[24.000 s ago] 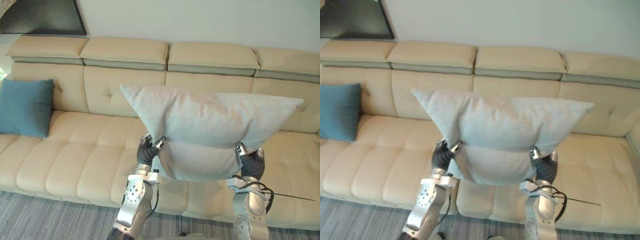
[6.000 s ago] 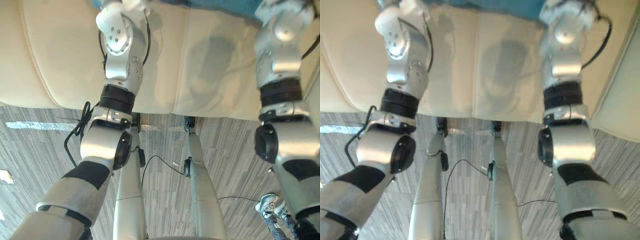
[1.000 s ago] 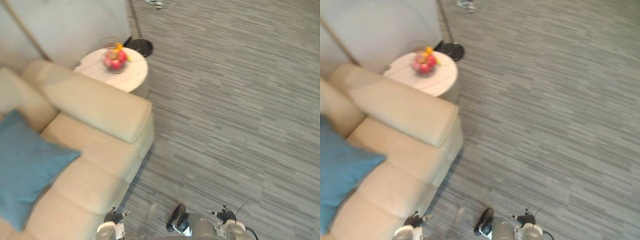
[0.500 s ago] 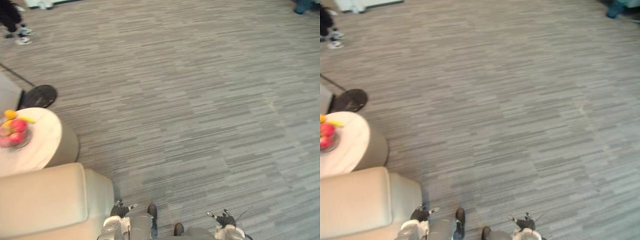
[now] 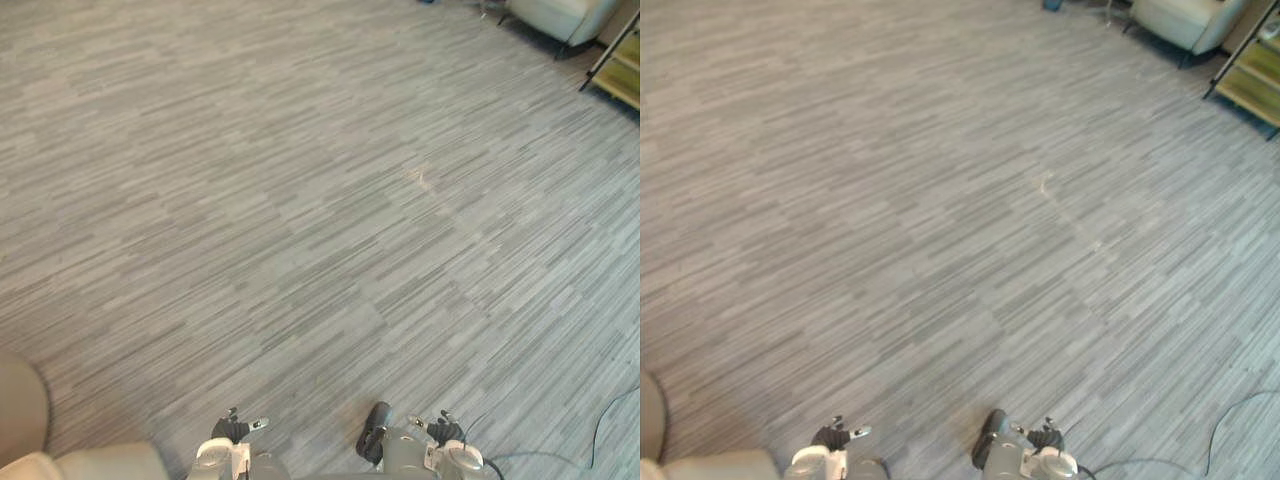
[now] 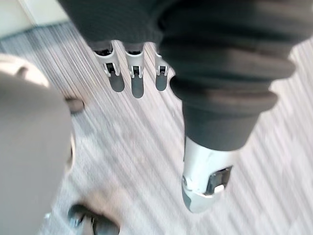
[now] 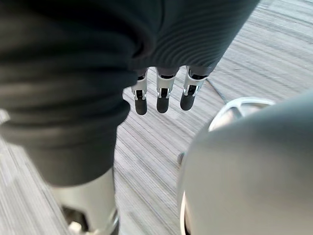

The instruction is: Pick up cushions and gather them together orderly.

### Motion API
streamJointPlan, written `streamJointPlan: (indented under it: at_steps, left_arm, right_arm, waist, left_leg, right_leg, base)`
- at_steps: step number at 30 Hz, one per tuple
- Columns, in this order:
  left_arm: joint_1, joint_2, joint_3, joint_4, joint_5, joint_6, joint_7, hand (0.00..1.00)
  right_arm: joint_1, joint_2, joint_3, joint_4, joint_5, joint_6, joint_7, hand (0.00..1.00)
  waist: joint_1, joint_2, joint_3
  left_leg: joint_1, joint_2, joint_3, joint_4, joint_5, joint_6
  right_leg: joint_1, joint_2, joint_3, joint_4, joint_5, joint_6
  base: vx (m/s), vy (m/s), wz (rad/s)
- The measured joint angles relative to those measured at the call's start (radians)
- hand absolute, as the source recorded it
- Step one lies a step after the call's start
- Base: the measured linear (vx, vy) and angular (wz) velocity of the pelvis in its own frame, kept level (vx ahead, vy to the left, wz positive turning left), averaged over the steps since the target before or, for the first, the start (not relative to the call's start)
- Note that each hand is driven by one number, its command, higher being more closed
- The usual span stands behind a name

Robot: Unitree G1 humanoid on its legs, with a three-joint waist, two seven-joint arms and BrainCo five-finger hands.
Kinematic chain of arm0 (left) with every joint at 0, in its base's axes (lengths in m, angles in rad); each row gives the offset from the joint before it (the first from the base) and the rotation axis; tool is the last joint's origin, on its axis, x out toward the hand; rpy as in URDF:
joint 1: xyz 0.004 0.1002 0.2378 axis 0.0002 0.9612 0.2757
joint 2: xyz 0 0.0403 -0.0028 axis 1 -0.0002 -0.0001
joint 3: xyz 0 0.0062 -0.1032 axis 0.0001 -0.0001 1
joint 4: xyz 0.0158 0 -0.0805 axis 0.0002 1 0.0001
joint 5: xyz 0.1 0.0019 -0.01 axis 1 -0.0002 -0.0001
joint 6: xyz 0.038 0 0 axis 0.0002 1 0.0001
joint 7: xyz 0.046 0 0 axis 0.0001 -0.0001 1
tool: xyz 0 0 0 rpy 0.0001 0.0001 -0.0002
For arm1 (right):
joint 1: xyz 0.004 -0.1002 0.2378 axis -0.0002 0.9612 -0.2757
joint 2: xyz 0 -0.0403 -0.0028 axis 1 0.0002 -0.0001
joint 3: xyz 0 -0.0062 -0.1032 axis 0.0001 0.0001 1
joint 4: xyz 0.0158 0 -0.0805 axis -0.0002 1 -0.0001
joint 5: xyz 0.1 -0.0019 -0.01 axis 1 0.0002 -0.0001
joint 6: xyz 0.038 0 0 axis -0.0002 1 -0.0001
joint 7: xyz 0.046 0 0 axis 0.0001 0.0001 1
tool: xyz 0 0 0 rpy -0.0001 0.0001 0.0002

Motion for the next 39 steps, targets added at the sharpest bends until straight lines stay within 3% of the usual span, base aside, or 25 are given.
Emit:
streamJointPlan:
  at_steps: [1, 3, 4, 5, 9, 12, 14, 15, 17, 19, 20, 21, 22, 24, 26, 28, 29, 30, 31, 32, 33, 35, 36, 38, 39]
  left_arm:
    - [0.0, -0.009, 0.0, -0.002, 0.0, -0.001, -0.002, 0.0]
    - [0.004, -0.002, 0.023, -0.018, 0.0, -0.009, 0.003, 0.0]
    - [0.01, 0.007, 0.022, -0.044, -0.001, -0.022, 0.002, 0.0]
    - [0.01, 0.018, 0.018, -0.062, -0.002, -0.025, 0.001, 0.0]
    - [0.004, -0.001, -0.005, -0.092, -0.004, -0.04, -0.001, 0.0]
    - [-0.01, -0.011, -0.022, -0.099, -0.002, -0.036, -0.001, 0.0]
    - [-0.003, -0.014, -0.024, -0.097, -0.002, -0.034, -0.001, 0.0]
    - [0.002, -0.014, -0.023, -0.097, -0.002, -0.034, -0.001, 0.0]
    - [-0.015, -0.01, -0.028, -0.099, 0.001, -0.028, -0.001, 0.0]
    - [-0.013, -0.003, -0.031, -0.097, 0.003, -0.021, -0.001, 0.0]
    - [-0.005, -0.001, -0.04, -0.097, 0.003, -0.021, -0.001, 0.0]
    - [-0.004, 0.011, -0.066, -0.085, 0.008, -0.018, -0.001, 0.0]
    - [-0.008, 0.016, -0.079, -0.077, 0.015, -0.016, -0.001, 0.0]
    - [-0.01, 0.016, -0.107, -0.068, 0.02, -0.013, 0.001, 0.0]
    - [-0.019, 0.013, -0.12, -0.059, 0.02, -0.014, 0.002, 0.0]
    - [-0.022, 0.017, -0.135, -0.058, 0.02, -0.014, 0.004, 0.0]
    - [-0.032, 0.015, -0.148, -0.058, 0.02, -0.015, 0.004, 0.0]
    - [-0.032, 0.015, -0.148, -0.058, 0.02, -0.015, 0.004, 0.0]
    - [-0.028, 0.015, -0.148, -0.058, 0.02, -0.017, 0.004, 0.0]
    - [-0.02, 0.02, -0.146, -0.047, 0.02, -0.017, 0.006, 0.0]
    - [-0.018, 0.015, -0.14, -0.031, 0.02, -0.016, 0.007, 0.0]
    - [-0.005, -0.016, -0.125, -0.013, 0.02, -0.015, 0.005, 0.0]
    - [-0.007, -0.032, -0.099, -0.013, 0.02, -0.015, 0.006, 0.0]
    - [-0.007, -0.049, -0.053, -0.025, 0.019, -0.016, 0.004, 0.0]
    - [-0.004, -0.046, -0.051, -0.046, 0.017, -0.019, 0.002, 0.0]
  right_arm:
    - [-0.005, -0.008, 0.0, 0.004, 0.001, 0.0, 0.0, 0.0]
    - [-0.003, -0.011, 0.012, 0.012, 0.001, 0.0, 0.0, 0.0]
    - [0.004, -0.014, 0.027, 0.017, 0.017, 0.001, -0.002, 0.0]
    - [0.014, -0.023, 0.037, 0.027, 0.024, 0.001, -0.002, 0.0]
    - [0.01, -0.025, 0.026, 0.044, 0.062, 0.003, -0.008, 0.0]
    - [0.009, -0.01, -0.023, 0.04, 0.067, 0.002, -0.019, 0.0]
    - [0.014, 0.001, -0.048, 0.04, 0.067, 0.002, -0.024, 0.0]
    - [0.016, 0.007, -0.048, 0.04, 0.067, 0.002, -0.027, 0.0]
    - [0.017, 0.025, -0.056, 0.036, 0.066, 0.002, -0.027, 0.0]
    - [0.029, 0.039, -0.078, 0.035, 0.058, 0.0, -0.027, 0.0]
    - [0.03, 0.041, -0.079, 0.035, 0.057, -0.001, -0.026, 0.0]
    - [0.032, 0.046, -0.079, 0.033, 0.057, -0.004, -0.026, 0.0]
    - [0.036, 0.047, -0.078, 0.033, 0.057, -0.003, -0.024, 0.0]
    - [0.039, 0.039, -0.086, 0.009, 0.057, -0.002, -0.02, 0.0]
    - [0.035, 0.031, -0.079, 0.002, 0.057, -0.012, -0.018, 0.0]
    - [0.03, 0.024, -0.077, -0.007, 0.057, -0.018, -0.018, 0.0]
    - [0.028, 0.007, -0.077, -0.019, 0.057, -0.017, -0.018, 0.0]
    - [0.029, 0.004, -0.077, -0.019, 0.057, -0.017, -0.018, 0.0]
    - [0.033, -0.002, -0.078, -0.016, 0.056, -0.012, -0.02, 0.0]
    - [0.047, -0.003, -0.079, -0.002, 0.056, -0.009, -0.02, 0.0]
    - [0.051, -0.006, -0.082, 0.007, 0.057, -0.007, -0.02, 0.0]
    - [0.052, -0.026, -0.09, 0.006, 0.057, -0.007, -0.019, 0.0]
    - [0.055, -0.026, -0.107, 0.004, 0.058, -0.007, -0.017, 0.0]
    - [0.065, -0.023, -0.115, 0.002, 0.06, -0.002, -0.017, 0.0]
    - [0.072, -0.021, -0.107, 0.001, 0.062, -0.002, -0.016, 0.0]
  waist:
    - [-0.004, 0.013, -0.003]
    - [-0.005, 0.028, 0.014]
    - [0.002, 0.024, 0.03]
    - [0.006, 0.024, 0.037]
    - [0.022, 0.012, 0.041]
    - [0.025, 0.015, 0.049]
    - [0.036, 0.024, 0.048]
    - [0.048, 0.019, 0.041]
    - [0.031, -0.011, 0.038]
    - [0.041, -0.024, 0.033]
    - [0.043, -0.025, 0.028]
    - [0.029, -0.029, 0.025]
    - [0.024, -0.035, 0.024]
    - [0.024, -0.035, 0.026]
    - [0.016, -0.004, 0.032]
    - [0.009, 0.0, 0.028]
    - [-0.004, 0.002, 0.029]
    - [-0.007, 0.002, 0.029]
    - [-0.02, -0.003, 0.03]
    - [-0.032, -0.023, 0.036]
    - [-0.033, -0.018, 0.035]
    - [-0.027, 0.035, 0.007]
    - [-0.028, 0.054, 0.009]
    - [-0.026, 0.07, 0.02]
    - [-0.024, 0.063, 0.031]
  left_leg:
    - [-0.055, 0.051, -0.045, 0.136, 0.006, -0.006]
    - [-0.201, 0.156, -0.164, 0.511, 0.099, 0.103]
    - [-0.267, 0.172, -0.213, 0.715, 0.064, 0.144]
    - [-0.339, 0.113, -0.279, 0.872, 0.011, 0.112]
    - [-0.457, -0.048, -0.229, 0.744, -0.073, 0.132]
    - [-0.494, -0.186, -0.189, 0.309, -0.029, 0.142]
    - [-0.489, -0.242, -0.212, 0.051, 0.14, 0.128]
    - [-0.475, -0.255, -0.213, 0.041, 0.22, 0.166]
    - [-0.468, -0.294, -0.197, 0.084, 0.174, 0.265]
    - [-0.427, -0.285, -0.163, 0.17, 0.077, 0.278]
    - [-0.4, -0.28, -0.153, 0.167, 0.046, 0.268]
    - [-0.34, -0.283, -0.155, 0.145, -0.003, 0.256]
    - [-0.312, -0.289, -0.154, 0.136, -0.017, 0.255]
    - [-0.181, -0.296, -0.14, 0.062, -0.033, 0.25]
    - [-0.042, -0.265, -0.13, -0.03, -0.032, 0.249]
    - [0.003, -0.238, -0.131, -0.055, -0.032, 0.249]
    - [0.042, -0.218, -0.135, -0.088, -0.039, 0.239]
    - [0.048, -0.215, -0.135, -0.092, -0.041, 0.235]
    - [0.079, -0.207, -0.142, -0.112, -0.056, 0.21]
    - [0.135, -0.204, -0.171, -0.115, -0.086, 0.158]
    - [0.151, -0.193, -0.182, -0.109, -0.088, 0.155]
    - [0.082, -0.123, -0.214, 0.043, -0.08, 0.144]
    - [0.008, -0.081, -0.251, 0.217, -0.057, 0.112]
    - [-0.128, -0.008, -0.317, 0.578, 0.089, 0.114]
    - [-0.191, 0.019, -0.318, 0.765, 0.077, 0.12]
  right_leg:
    - [0.006, 0.042, 0.011, -0.012, -0.017, -0.015]
    - [0.081, 0.127, 0.033, -0.07, -0.032, -0.052]
    - [0.137, 0.167, 0.062, -0.103, -0.034, -0.091]
    - [0.213, 0.192, 0.098, -0.148, -0.041, -0.109]
    - [0.327, 0.224, 0.221, -0.265, -0.021, -0.109]
    - [0.412, 0.217, 0.329, -0.346, -0.032, -0.106]
    - [0.462, 0.212, 0.397, -0.394, -0.048, -0.081]
    - [0.481, 0.199, 0.436, -0.408, -0.056, -0.062]
    - [0.488, 0.147, 0.448, -0.377, -0.068, -0.025]
    - [0.446, 0.13, 0.471, -0.166, -0.075, -0.003]
    - [0.405, 0.128, 0.466, -0.054, -0.071, 0.054]
    - [0.3, 0.101, 0.44, 0.209, -0.04, 0.187]
    - [0.258, 0.077, 0.429, 0.311, -0.039, 0.199]
    - [0.178, 0.002, 0.317, 0.439, -0.088, 0.111]
    - [0.118, -0.02, 0.17, 0.355, -0.139, 0.031]
    - [0.046, -0.015, 0.104, 0.203, -0.129, 0.027]
    - [-0.021, -0.005, 0.106, -0.016, -0.022, 0.041]
    - [-0.026, -0.003, 0.109, -0.047, -0.003, 0.043]
    - [-0.035, 0.001, 0.13, -0.191, 0.092, 0.052]
    - [-0.034, 0.005, 0.175, -0.243, 0.252, 0.058]
    - [-0.041, 0.019, 0.191, -0.207, 0.29, 0.012]
    - [-0.086, 0.056, 0.185, -0.099, 0.171, -0.008]
    - [-0.072, 0.077, 0.173, -0.079, 0.125, -0.022]
    - [0.016, 0.12, 0.163, -0.076, 0.062, -0.052]
    - [0.081, 0.137, 0.162, -0.082, 0.031, -0.067]
  base:
    - [0.27, -0.461, -0.56]
    - [0.27, -0.383, -0.69]
    - [0.29, -0.266, -0.81]
    - [0.3, -0.234, -0.8]
    - [0.37, -0.123, -1.02]
    - [0.47, 0.013, -1.05]
    - [0.49, 0.096, -0.97]
    - [0.68, 0.117, -0.84]
    - [0.61, 0.077, -0.36]
    - [0.57, 0.081, -0.38]
    - [0.65, 0.082, -0.52]
    - [0.51, 0.051, -0.26]
    - [0.62, 0.033, -0.23]
    - [0.46, -0.008, -0.26]
    - [0.51, -0.076, -0.25]
    - [0.48, -0.19, 0.12]
    - [0.44, -0.255, 0.31]
    - [0.47, -0.291, 0.41]
    - [0.44, -0.302, 0.43]
    - [0.44, -0.308, 0.37]
    - [0.54, -0.396, 0.0]
    - [0.58, -0.461, -0.25]
    - [0.51, -0.437, -0.03]
    - [0.53, -0.364, 0.01]
    - [0.65, -0.323, -0.1]
